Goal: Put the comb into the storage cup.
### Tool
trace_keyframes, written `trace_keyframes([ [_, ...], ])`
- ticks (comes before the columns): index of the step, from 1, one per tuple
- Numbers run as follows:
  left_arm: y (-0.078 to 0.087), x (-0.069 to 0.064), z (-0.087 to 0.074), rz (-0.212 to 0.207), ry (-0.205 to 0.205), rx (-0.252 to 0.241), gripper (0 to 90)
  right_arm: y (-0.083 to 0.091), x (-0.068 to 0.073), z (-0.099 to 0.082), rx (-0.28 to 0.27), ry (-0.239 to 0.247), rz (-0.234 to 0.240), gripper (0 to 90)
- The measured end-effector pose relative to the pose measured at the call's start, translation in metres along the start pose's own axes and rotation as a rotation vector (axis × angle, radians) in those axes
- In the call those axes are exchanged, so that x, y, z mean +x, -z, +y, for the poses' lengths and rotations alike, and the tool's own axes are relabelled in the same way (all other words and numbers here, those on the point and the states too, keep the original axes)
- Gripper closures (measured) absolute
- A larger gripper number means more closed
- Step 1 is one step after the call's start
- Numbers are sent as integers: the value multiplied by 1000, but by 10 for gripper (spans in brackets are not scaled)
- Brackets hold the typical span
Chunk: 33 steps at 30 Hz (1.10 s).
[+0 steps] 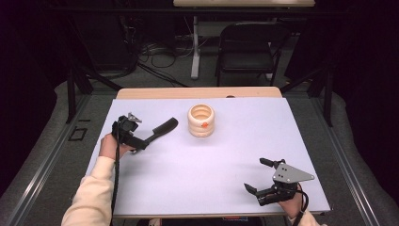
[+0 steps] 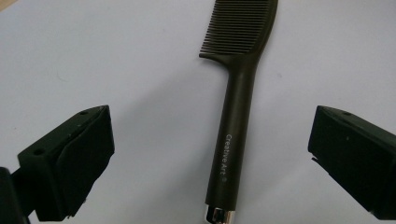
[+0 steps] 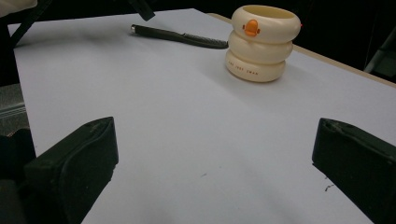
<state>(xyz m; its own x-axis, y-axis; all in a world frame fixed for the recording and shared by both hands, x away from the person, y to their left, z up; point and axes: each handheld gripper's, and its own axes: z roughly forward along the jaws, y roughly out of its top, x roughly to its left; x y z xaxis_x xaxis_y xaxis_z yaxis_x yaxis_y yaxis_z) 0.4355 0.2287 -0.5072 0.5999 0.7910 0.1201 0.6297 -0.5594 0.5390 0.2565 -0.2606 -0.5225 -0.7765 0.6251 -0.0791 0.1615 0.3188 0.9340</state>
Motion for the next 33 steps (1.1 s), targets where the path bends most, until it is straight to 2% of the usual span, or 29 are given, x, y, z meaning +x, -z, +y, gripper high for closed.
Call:
trace_keyframes([
  [2, -2, -2, 6, 5, -26, 27, 0, 0, 0, 0, 0, -1, 1, 0],
  [4, -3, -3, 8, 8, -30, 34, 0, 0, 0, 0, 1, 0, 1, 0],
  [8, -10, -5, 15, -6, -51, 76, 0, 0, 0, 0, 4, -1, 8, 0],
  [11, -15, -8, 19, 1, -69, 106, 0, -1, 1, 0, 11, 0, 16, 0],
  [15, -21, -13, 22, 2, -113, 161, 20, -1, 1, -1, 14, 0, 16, 0],
  [21, -28, -14, 28, 1, -121, 222, 175, -2, 2, -1, 18, 5, 32, 0],
  [28, -33, -18, 40, -4, -143, 252, 428, -3, 2, -1, 25, 2, 35, 0],
  [29, -36, -19, 43, -11, -158, 266, 459, -3, 2, -1, 24, 2, 36, 0],
  [33, -40, -20, 49, -23, -169, 283, 527, -2, 2, -1, 22, 8, 37, 0],
])
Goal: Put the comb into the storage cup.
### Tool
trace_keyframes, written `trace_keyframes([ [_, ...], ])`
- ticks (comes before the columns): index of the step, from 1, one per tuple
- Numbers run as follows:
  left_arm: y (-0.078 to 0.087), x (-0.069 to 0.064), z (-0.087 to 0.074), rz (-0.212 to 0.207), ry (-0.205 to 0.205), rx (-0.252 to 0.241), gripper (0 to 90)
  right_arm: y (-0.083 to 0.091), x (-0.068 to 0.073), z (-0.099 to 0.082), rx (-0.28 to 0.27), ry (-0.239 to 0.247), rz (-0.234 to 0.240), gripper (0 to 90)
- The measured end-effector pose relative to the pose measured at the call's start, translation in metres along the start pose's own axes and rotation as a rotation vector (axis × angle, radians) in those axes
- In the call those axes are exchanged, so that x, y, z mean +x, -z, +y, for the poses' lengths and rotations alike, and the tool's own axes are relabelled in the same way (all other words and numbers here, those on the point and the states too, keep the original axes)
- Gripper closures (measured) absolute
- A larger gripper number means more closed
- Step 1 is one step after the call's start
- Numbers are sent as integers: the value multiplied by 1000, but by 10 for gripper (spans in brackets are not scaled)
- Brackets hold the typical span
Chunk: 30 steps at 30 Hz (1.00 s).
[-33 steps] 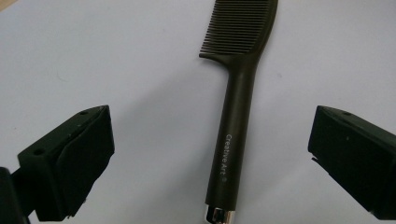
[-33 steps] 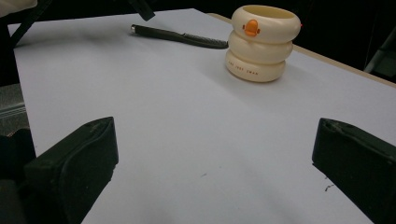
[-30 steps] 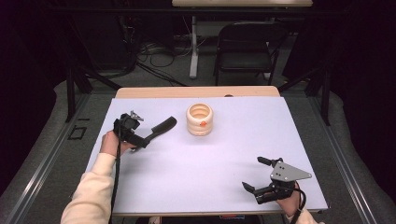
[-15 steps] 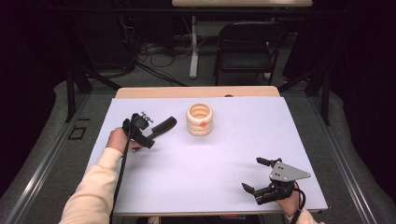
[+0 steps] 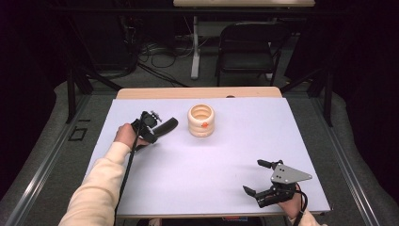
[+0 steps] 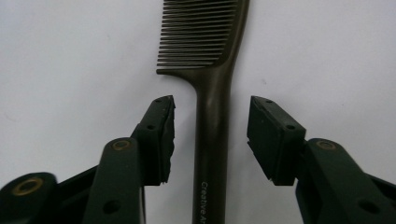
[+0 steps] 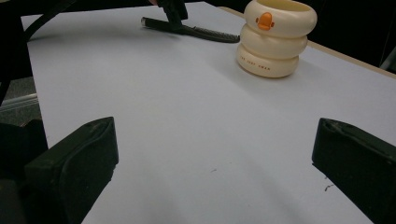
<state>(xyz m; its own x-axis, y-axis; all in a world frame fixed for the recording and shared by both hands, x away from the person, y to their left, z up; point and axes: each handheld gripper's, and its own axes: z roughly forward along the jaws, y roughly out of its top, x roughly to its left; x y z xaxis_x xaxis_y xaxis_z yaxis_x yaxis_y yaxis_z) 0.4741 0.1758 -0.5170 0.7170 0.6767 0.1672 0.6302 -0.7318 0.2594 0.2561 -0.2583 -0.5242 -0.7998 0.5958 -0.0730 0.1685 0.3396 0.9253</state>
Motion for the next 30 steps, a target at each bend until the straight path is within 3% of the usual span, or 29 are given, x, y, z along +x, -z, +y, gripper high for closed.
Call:
trace_keyframes([
  [7, -9, 0, 6, -29, -24, 53, 630, 0, 0, 0, 3, 1, 3, 0],
  [12, -12, 5, 6, -40, -32, 57, 692, -1, 0, 0, 4, 3, 5, 0],
  [22, -13, 7, 11, -63, -49, 94, 720, -1, 1, 0, 7, 5, 3, 0],
  [25, -13, 6, 10, -64, -41, 96, 722, -1, 1, 0, 7, 5, 4, 0],
  [30, -8, 7, 5, -64, -11, 61, 723, 0, 1, 0, 7, 4, 1, 0],
])
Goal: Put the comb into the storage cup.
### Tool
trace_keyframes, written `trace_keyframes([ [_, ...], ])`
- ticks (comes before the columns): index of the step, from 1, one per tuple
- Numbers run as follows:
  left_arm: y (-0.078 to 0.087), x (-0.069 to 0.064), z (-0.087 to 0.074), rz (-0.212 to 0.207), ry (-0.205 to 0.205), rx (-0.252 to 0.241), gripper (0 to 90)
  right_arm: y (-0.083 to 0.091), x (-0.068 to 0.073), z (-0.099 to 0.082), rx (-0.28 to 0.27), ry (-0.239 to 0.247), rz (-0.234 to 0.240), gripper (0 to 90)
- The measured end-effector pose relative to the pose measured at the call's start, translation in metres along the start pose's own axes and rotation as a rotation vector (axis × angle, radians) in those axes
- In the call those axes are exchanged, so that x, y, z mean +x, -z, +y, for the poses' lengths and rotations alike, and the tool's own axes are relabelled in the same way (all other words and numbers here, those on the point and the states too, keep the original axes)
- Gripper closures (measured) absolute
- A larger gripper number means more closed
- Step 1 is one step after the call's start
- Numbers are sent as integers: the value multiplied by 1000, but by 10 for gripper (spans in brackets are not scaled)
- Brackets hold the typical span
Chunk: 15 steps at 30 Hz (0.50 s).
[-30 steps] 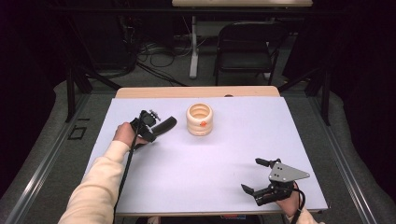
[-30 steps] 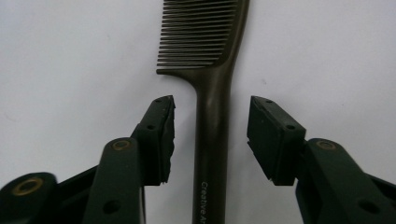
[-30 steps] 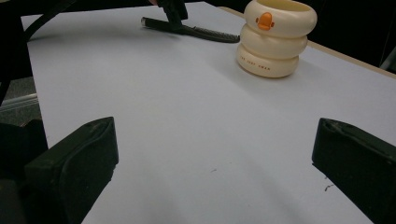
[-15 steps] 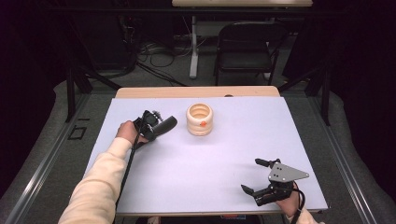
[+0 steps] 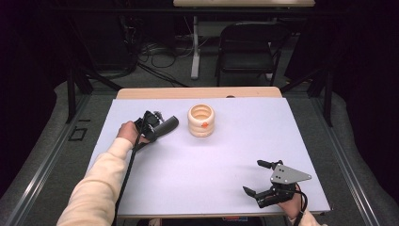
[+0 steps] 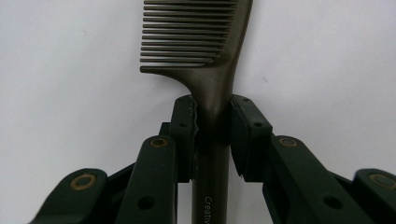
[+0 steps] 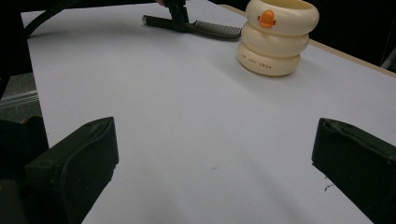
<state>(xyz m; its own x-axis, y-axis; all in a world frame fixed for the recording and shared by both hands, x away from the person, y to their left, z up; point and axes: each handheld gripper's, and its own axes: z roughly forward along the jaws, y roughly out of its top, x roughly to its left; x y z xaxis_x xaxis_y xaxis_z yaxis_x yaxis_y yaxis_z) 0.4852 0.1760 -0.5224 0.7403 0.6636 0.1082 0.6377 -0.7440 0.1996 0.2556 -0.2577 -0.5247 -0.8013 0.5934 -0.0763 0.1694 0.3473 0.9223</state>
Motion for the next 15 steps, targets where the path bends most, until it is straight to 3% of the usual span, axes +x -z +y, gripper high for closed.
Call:
trace_keyframes([
  [12, 15, -1, -13, -2, 33, -98, 723, -1, 0, 0, 1, 1, -3, 0],
  [13, 18, 0, -16, -26, 42, -120, 723, -1, 0, 0, 0, 0, -3, 0],
  [15, 20, 0, -19, -34, 49, -142, 724, -1, 0, 0, 0, 1, -3, 0],
])
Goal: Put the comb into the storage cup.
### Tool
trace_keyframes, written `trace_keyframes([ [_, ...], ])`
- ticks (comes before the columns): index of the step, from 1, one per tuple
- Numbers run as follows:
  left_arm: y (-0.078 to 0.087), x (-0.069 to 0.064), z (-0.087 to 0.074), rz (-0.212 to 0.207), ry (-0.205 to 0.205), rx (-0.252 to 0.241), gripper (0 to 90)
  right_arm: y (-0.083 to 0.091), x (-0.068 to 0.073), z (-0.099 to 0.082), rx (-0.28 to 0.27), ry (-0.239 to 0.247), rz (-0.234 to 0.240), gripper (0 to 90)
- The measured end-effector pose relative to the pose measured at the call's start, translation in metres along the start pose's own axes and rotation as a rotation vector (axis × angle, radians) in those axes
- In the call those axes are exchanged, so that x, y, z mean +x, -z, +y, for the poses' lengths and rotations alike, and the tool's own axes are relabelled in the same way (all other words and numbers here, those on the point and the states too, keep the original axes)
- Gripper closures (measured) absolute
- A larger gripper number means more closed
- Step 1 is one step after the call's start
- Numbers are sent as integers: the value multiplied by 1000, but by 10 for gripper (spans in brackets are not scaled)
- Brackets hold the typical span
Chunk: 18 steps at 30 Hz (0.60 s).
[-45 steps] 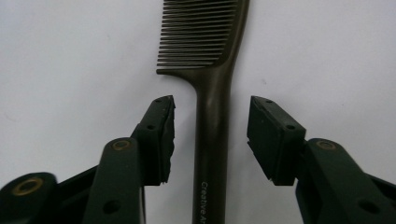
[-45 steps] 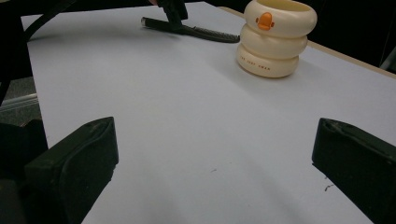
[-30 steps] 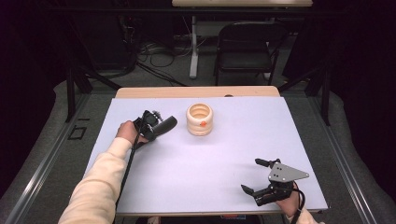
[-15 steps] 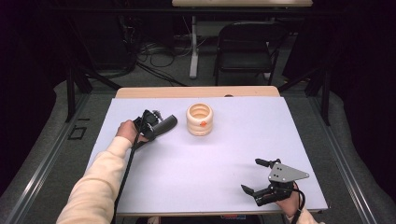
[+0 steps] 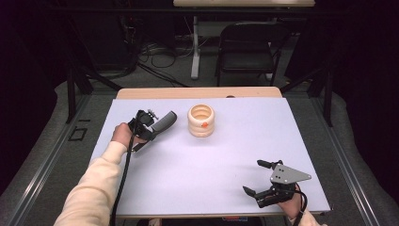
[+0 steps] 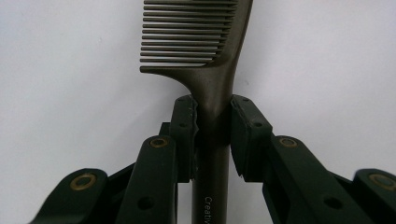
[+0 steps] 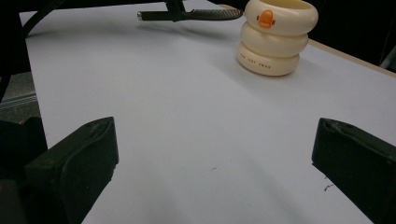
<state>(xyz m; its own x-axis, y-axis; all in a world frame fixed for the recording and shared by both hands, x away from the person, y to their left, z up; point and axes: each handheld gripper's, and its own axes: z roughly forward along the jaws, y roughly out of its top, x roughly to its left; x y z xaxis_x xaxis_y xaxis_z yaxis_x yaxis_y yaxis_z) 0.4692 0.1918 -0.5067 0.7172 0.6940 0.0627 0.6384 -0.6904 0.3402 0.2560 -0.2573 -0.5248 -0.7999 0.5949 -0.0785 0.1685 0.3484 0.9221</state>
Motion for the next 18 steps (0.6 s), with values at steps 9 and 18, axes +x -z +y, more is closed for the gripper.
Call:
trace_keyframes([
  [9, 5, -1, -9, -7, 25, -53, 723, 0, 0, 0, 1, -2, -2, 0],
  [18, 8, -2, -19, -25, 56, -128, 723, 0, 0, 0, 1, 1, -2, 0],
])
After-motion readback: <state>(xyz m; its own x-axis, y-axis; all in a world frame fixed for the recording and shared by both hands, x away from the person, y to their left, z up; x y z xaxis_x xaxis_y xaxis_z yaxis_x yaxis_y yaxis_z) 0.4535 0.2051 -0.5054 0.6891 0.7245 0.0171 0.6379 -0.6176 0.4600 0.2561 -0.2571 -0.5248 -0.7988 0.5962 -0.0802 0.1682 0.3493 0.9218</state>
